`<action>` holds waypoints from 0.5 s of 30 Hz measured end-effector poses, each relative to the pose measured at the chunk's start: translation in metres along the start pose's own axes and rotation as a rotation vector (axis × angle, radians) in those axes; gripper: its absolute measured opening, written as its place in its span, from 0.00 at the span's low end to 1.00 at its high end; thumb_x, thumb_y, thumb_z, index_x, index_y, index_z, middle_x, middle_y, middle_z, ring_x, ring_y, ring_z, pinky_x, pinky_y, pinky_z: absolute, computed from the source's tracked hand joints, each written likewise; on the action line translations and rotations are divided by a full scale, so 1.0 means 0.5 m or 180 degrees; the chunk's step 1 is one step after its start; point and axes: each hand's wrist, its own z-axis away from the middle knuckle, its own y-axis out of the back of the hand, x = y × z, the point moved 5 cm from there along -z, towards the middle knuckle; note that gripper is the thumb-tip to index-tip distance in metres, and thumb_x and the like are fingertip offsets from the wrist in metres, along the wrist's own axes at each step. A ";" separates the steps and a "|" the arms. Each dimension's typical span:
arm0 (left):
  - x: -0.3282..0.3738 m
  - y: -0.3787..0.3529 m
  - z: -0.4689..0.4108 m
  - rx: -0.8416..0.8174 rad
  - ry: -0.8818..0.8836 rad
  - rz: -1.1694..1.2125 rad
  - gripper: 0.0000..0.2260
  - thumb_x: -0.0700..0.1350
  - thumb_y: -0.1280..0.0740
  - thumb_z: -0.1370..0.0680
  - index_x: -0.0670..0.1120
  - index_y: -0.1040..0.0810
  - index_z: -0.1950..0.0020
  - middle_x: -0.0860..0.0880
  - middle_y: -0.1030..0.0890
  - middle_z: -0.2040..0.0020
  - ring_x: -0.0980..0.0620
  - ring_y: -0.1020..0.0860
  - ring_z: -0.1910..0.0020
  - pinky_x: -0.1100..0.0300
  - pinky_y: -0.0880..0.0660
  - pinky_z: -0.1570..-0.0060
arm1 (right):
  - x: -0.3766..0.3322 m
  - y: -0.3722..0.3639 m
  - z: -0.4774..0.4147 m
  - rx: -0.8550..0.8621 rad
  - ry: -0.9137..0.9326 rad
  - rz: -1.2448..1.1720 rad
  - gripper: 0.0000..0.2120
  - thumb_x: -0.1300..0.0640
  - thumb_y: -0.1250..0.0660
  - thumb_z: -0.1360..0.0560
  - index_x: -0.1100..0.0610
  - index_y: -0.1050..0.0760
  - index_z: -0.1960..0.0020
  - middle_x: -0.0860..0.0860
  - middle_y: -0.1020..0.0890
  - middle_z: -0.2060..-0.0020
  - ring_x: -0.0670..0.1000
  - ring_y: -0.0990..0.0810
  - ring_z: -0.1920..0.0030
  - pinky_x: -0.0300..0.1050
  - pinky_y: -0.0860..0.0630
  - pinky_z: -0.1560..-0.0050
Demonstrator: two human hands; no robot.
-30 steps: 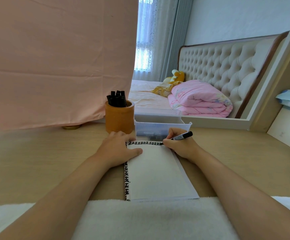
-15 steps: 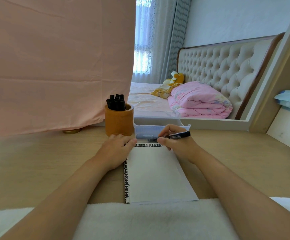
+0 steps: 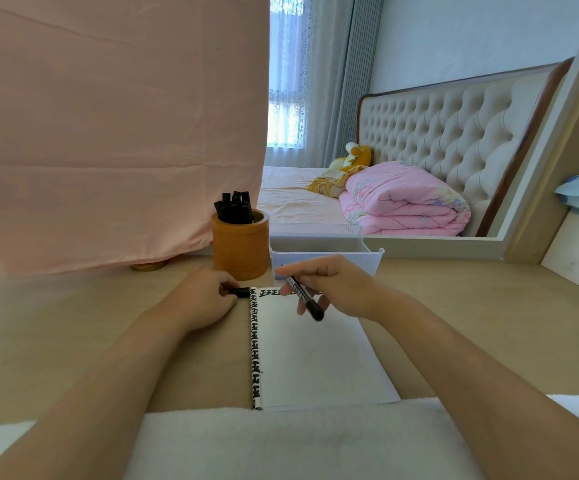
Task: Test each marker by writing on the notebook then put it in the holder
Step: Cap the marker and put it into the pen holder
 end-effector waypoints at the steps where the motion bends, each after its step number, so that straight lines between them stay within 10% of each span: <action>1: 0.000 0.002 0.000 0.0072 -0.0013 -0.0009 0.10 0.48 0.31 0.22 0.53 0.19 0.41 0.53 0.22 0.46 0.57 0.26 0.51 0.62 0.30 0.52 | -0.003 -0.003 0.000 -0.0048 -0.0087 -0.0085 0.19 0.68 0.48 0.16 0.56 0.20 0.37 0.59 0.17 0.47 0.55 0.16 0.60 0.43 0.20 0.67; 7: 0.030 0.036 0.017 0.0819 -0.0228 0.0437 0.09 0.48 0.34 0.20 0.54 0.23 0.40 0.58 0.22 0.50 0.59 0.26 0.54 0.66 0.32 0.57 | -0.010 -0.009 0.005 -0.0014 -0.0141 0.0371 0.15 0.65 0.45 0.17 0.53 0.23 0.53 0.54 0.23 0.57 0.51 0.21 0.66 0.44 0.22 0.69; 15: 0.087 0.032 0.036 0.0760 -0.0667 0.0698 0.08 0.45 0.33 0.20 0.55 0.22 0.43 0.62 0.23 0.56 0.61 0.26 0.57 0.70 0.34 0.61 | -0.003 0.027 0.002 0.1000 0.0123 0.1649 0.10 0.55 0.30 0.23 0.45 0.25 0.43 0.40 0.21 0.55 0.42 0.24 0.63 0.41 0.24 0.56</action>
